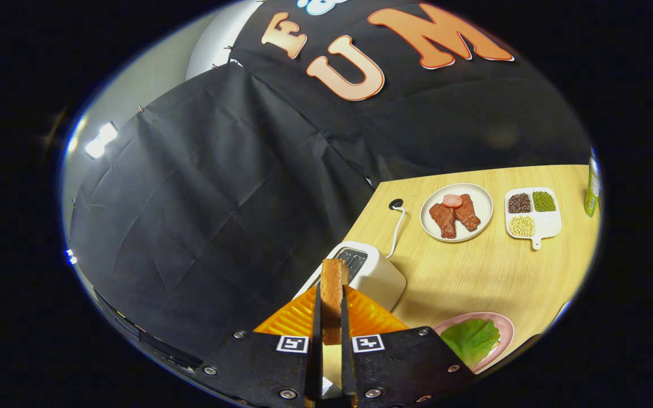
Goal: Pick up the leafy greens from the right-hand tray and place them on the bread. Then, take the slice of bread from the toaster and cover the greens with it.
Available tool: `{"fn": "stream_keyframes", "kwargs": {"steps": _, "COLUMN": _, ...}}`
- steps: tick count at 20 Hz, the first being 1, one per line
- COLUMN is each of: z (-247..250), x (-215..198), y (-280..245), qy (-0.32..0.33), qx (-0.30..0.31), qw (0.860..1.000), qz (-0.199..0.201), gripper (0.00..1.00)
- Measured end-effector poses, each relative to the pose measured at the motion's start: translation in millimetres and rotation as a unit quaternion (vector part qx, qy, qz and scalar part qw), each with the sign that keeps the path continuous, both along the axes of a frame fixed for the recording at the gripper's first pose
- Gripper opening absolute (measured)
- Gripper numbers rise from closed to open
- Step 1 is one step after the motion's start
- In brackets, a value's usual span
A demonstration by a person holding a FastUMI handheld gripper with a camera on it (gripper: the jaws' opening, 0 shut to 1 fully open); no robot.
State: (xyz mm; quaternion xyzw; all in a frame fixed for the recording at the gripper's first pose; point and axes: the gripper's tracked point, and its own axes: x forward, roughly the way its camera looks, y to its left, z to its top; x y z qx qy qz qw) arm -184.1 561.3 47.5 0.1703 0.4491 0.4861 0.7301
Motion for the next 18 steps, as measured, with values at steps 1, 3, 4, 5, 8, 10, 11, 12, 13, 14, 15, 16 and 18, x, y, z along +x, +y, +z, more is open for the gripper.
{"fn": "stream_keyframes", "kwargs": {"steps": 1, "z": 0.3, "x": -0.8, "y": -5.4, "qy": -0.001, "qx": 0.001, "qw": 1.000, "qz": -0.002, "gripper": 0.14}}
{"fn": "stream_keyframes", "kwargs": {"steps": 3, "z": 2.1, "x": -0.3, "y": -17.4, "qy": -0.003, "qx": 0.006, "qw": 1.000, "qz": -0.008, "gripper": 0.14}}
{"fn": "stream_keyframes", "kwargs": {"steps": 4, "z": 3.2, "x": 0.7, "y": -23.5, "qy": -0.002, "qx": 0.010, "qw": 1.000, "qz": -0.012, "gripper": 0.14}}
{"fn": "stream_keyframes", "kwargs": {"steps": 5, "z": 3.4, "x": -0.5, "y": -29.9, "qy": -0.002, "qx": 0.013, "qw": 1.000, "qz": -0.014, "gripper": 0.14}}
{"fn": "stream_keyframes", "kwargs": {"steps": 8, "z": -3.5, "x": 0.6, "y": -45.7, "qy": 0.005, "qx": 0.018, "qw": 1.000, "qz": -0.025, "gripper": 0.14}}
{"fn": "stream_keyframes", "kwargs": {"steps": 10, "z": -9.6, "x": 0.7, "y": -56.2, "qy": 0.012, "qx": 0.022, "qw": 0.999, "qz": -0.032, "gripper": 0.14}}
{"fn": "stream_keyframes", "kwargs": {"steps": 11, "z": -15.3, "x": 0.2, "y": -61.1, "qy": 0.016, "qx": 0.022, "qw": 0.999, "qz": -0.036, "gripper": 0.14}}
{"fn": "stream_keyframes", "kwargs": {"steps": 12, "z": -20.7, "x": 1.1, "y": -67.0, "qy": 0.020, "qx": 0.020, "qw": 0.999, "qz": -0.040, "gripper": 0.14}}
{"fn": "stream_keyframes", "kwargs": {"steps": 13, "z": -26.1, "x": 1.3, "y": -72.9, "qy": 0.025, "qx": 0.019, "qw": 0.999, "qz": -0.045, "gripper": 0.14}}
{"fn": "stream_keyframes", "kwargs": {"steps": 14, "z": -32.7, "x": 1.2, "y": -77.3, "qy": 0.031, "qx": 0.017, "qw": 0.998, "qz": -0.048, "gripper": 0.14}}
{"fn": "stream_keyframes", "kwargs": {"steps": 15, "z": -38.1, "x": 0.7, "y": -83.9, "qy": 0.037, "qx": 0.017, "qw": 0.998, "qz": -0.053, "gripper": 0.14}}
{"fn": "stream_keyframes", "kwargs": {"steps": 16, "z": -44.6, "x": 1.5, "y": -89.2, "qy": 0.043, "qx": 0.015, "qw": 0.997, "qz": -0.056, "gripper": 0.14}}
{"fn": "stream_keyframes", "kwargs": {"steps": 18, "z": -57.7, "x": 1.3, "y": -99.7, "qy": 0.055, "qx": 0.013, "qw": 0.996, "qz": -0.063, "gripper": 0.14}}
